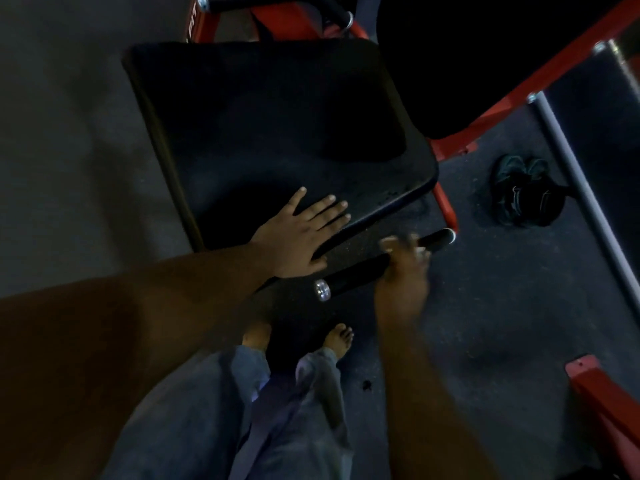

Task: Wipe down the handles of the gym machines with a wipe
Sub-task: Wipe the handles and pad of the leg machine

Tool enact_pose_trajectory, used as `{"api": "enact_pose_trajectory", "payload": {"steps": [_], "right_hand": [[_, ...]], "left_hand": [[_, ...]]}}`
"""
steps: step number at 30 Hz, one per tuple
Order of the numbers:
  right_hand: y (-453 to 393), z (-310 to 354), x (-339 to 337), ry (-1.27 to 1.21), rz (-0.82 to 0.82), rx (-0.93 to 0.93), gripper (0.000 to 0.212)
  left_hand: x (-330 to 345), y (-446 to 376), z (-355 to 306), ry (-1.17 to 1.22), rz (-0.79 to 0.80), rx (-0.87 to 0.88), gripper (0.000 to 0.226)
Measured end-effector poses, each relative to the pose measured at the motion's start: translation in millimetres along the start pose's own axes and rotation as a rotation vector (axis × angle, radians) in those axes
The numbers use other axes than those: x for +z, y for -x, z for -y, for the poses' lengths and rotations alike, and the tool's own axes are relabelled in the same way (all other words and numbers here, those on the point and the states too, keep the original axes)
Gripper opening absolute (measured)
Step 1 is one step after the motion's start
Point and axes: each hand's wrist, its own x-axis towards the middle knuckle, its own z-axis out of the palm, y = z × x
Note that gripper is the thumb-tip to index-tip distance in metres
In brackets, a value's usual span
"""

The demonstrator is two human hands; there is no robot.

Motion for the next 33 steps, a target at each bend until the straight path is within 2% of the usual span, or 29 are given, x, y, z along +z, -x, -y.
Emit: {"api": "enact_pose_trajectory", "payload": {"steps": [3,5,6,10,13,18,21,23,25,27,29,30,33], "right_hand": [[39.3,6.5,12.8,-0.076,0.105,-0.303,0.045],[19.2,-2.5,6.4,-0.048,0.116,-0.401,0.048],[2.2,-9.7,-0.4,-0.014,0.110,-0.364,0.049],[-75.7,-46.1,-29.6,-0.034,0.058,0.069,0.037],[-107.6,-63.2,-36.3,-0.162,0.139,0.194,0.036],[-54.1,-42.9,-30.2,-0.282,0.016,0.108,0.033],[-12.9,-32.6,-22.4,-0.270,0.108,-0.128,0.047],[-14.5,-35.1,-20.6,-0.167,0.154,-0.269,0.047],[-44.7,-45.1,-23.6,-0.148,0.113,-0.193,0.034],[-90.2,-58.8,-29.9,-0.102,0.111,-0.024,0.027],[-125.4,-70.8,-33.6,-0.158,0.253,0.167,0.030],[-133.8,-72.2,-32.4,-0.164,0.268,0.244,0.033],[-104.2,-55.6,-21.8,-0.318,0.069,0.337,0.033]], "left_hand": [[-0.5,0.2,-0.3,-0.021,0.034,-0.008,0.094],[-0.4,1.8,1.4,-0.016,0.034,-0.011,0.095],[-0.6,2.4,1.4,-0.016,0.033,-0.010,0.095],[-0.6,2.7,0.2,-0.017,0.027,-0.012,0.095],[-0.3,1.4,1.0,-0.008,0.026,-0.013,0.095],[-0.5,0.9,-1.2,-0.002,0.030,-0.013,0.094],[0.3,0.2,-1.0,-0.004,0.014,-0.016,0.094],[1.9,2.2,0.9,-0.002,0.004,-0.019,0.095],[3.2,4.1,0.8,-0.009,0.009,-0.022,0.095],[3.5,2.5,0.7,-0.015,0.010,-0.017,0.094],[3.6,1.4,1.1,-0.005,0.005,-0.015,0.094],[3.3,1.2,1.2,0.001,0.007,-0.013,0.094],[2.3,1.3,0.4,-0.010,0.010,-0.013,0.094]]}}
